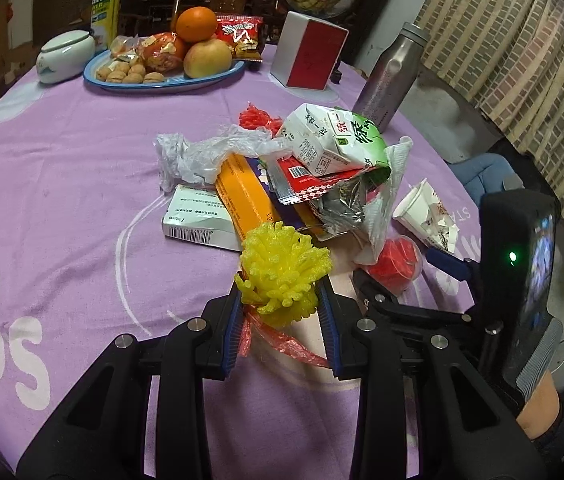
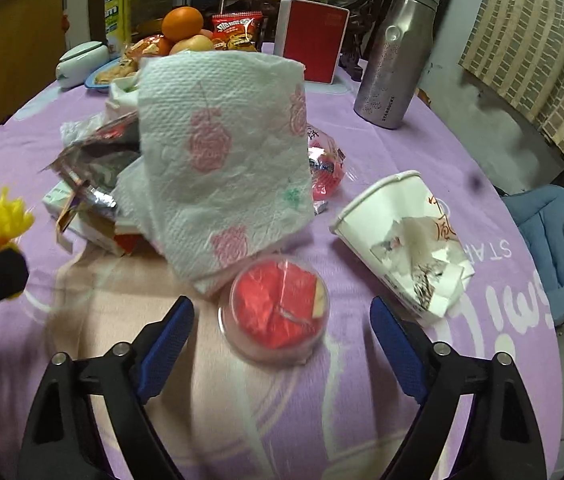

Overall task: Collect trash
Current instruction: 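Carry the yellow bag and red cup with both tools over the red wastebasket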

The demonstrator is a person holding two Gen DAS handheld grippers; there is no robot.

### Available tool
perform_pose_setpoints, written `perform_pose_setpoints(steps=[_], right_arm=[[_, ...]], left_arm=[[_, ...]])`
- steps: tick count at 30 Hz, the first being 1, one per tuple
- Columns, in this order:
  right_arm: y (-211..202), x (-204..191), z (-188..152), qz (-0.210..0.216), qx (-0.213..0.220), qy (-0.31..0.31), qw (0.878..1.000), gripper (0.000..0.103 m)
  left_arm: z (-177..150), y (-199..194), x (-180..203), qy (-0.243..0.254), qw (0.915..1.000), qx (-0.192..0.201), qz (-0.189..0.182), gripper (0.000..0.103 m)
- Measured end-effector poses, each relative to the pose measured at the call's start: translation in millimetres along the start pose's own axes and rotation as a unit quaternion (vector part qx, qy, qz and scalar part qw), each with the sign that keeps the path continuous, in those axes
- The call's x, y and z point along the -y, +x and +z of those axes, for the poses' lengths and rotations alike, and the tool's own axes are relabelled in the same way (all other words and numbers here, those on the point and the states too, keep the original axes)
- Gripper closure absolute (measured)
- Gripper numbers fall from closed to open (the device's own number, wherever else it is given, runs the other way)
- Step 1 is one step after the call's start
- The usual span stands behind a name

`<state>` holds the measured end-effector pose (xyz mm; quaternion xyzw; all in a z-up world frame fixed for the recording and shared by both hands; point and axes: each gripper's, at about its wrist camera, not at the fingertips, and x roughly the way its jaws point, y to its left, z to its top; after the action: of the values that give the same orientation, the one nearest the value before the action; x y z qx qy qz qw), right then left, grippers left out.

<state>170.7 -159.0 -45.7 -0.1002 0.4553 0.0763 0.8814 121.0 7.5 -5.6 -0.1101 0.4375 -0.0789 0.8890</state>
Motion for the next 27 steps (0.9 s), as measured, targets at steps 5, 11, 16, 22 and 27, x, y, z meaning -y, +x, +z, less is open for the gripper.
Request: perform_pose_setpoints(steps=[5,11,16,22,27], right_arm=[[0.1,8.1,-2.8,0.010,-0.011,0.019,1.000,0.046],[-29.0,25.9,-29.4,0.015,-0.005,0.056,0.998,0.046],[-66.9,45.9,-65.4,0.019,0.018,0.088,0.996,0.046],[-116.5,81.1,-119.9,0.021,0.053,0.142,0.988,0.046],[-140.6,110.5,-159.1,0.012,0.064,0.181,0.981,0.047]], left_arm=[[-6.7,-3.7,13.6,0.013,0.9999,0.003,0.002,0.068],[-8.4,-1.2,8.0,0.006,0.9999,0.000,0.014,0.068],[-11.4,1.1,14.3,0.015,0.9997,-0.001,0.021,0.068],[-26.9,-0.5,44.5,0.060,0.9980,-0.018,-0.003,0.068],[-49.7,-24.7,90.0,0.124,0.9916,-0.009,-0.036,0.068]])
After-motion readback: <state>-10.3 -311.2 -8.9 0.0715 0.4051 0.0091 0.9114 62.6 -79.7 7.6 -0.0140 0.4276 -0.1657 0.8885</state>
